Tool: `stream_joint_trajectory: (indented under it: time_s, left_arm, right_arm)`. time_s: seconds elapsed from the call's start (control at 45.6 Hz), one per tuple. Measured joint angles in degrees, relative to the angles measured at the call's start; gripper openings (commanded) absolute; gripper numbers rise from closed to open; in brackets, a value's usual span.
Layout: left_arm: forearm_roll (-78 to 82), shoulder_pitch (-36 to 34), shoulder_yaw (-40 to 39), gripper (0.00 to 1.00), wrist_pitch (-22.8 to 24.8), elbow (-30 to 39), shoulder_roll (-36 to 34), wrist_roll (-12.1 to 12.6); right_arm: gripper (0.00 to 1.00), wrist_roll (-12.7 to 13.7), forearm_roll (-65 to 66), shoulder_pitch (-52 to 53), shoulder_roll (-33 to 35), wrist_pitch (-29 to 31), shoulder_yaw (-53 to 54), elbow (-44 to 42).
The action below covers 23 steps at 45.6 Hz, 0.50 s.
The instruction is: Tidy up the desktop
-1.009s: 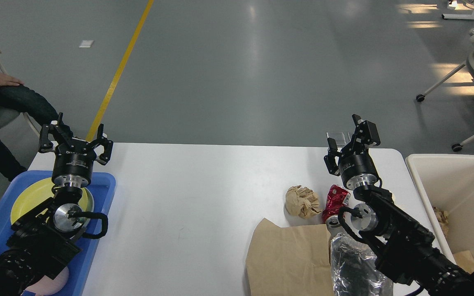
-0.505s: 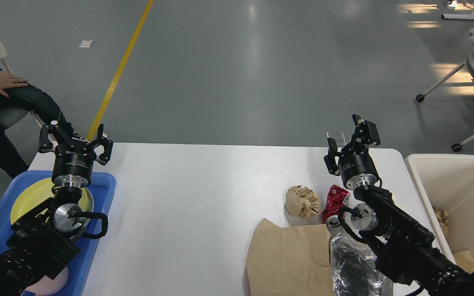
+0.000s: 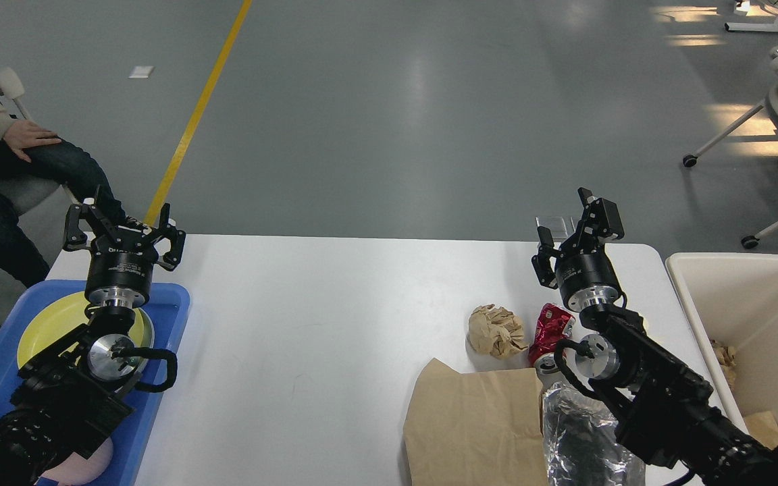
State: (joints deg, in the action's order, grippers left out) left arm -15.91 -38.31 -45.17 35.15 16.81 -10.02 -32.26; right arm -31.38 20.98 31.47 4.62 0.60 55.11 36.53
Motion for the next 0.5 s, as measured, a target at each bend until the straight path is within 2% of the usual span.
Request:
stream_joint_trajectory:
  time_s: [0.505]
  left_arm:
    - [0.0, 0.0, 0.0, 0.96, 0.0, -0.02, 0.0, 0.0]
  right_arm:
    - [1.0, 0.0, 0.0, 0.0, 0.04, 0.36, -0.01, -0.06]
